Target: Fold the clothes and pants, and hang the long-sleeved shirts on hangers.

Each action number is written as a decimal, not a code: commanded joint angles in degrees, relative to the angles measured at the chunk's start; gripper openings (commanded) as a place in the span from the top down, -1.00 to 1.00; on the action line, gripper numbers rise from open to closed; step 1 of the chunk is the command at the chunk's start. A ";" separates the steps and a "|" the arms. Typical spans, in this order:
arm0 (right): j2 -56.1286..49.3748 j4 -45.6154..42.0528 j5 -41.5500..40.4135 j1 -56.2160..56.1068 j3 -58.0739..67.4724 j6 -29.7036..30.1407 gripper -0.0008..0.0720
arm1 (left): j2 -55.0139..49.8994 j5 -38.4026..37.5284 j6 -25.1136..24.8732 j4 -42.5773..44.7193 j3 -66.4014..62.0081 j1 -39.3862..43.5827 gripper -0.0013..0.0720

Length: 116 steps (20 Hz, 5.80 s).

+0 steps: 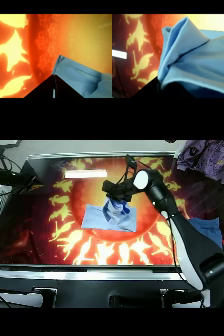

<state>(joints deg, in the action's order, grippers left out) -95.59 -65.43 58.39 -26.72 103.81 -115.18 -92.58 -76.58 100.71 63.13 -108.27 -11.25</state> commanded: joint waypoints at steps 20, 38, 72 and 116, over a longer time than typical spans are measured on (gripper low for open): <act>-4.11 21.05 -2.71 1.49 0.04 21.73 -0.40 | -0.07 -0.31 -1.66 2.78 0.00 -1.18 0.92; -5.29 27.74 9.70 32.09 -28.00 38.86 -0.70 | -0.15 1.16 -1.66 3.17 0.00 -1.88 0.92; 13.33 14.71 7.45 55.58 -10.05 10.38 0.90 | -1.09 -3.80 -1.62 2.91 -0.02 -0.70 0.92; 37.42 -40.92 28.89 60.11 -36.54 -10.08 0.89 | -0.79 -8.07 -1.68 2.93 -0.02 -0.79 0.92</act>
<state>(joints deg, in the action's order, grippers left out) -61.84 -102.15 88.68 33.36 75.33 -124.14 -93.38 -84.68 99.04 66.04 -108.27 -11.97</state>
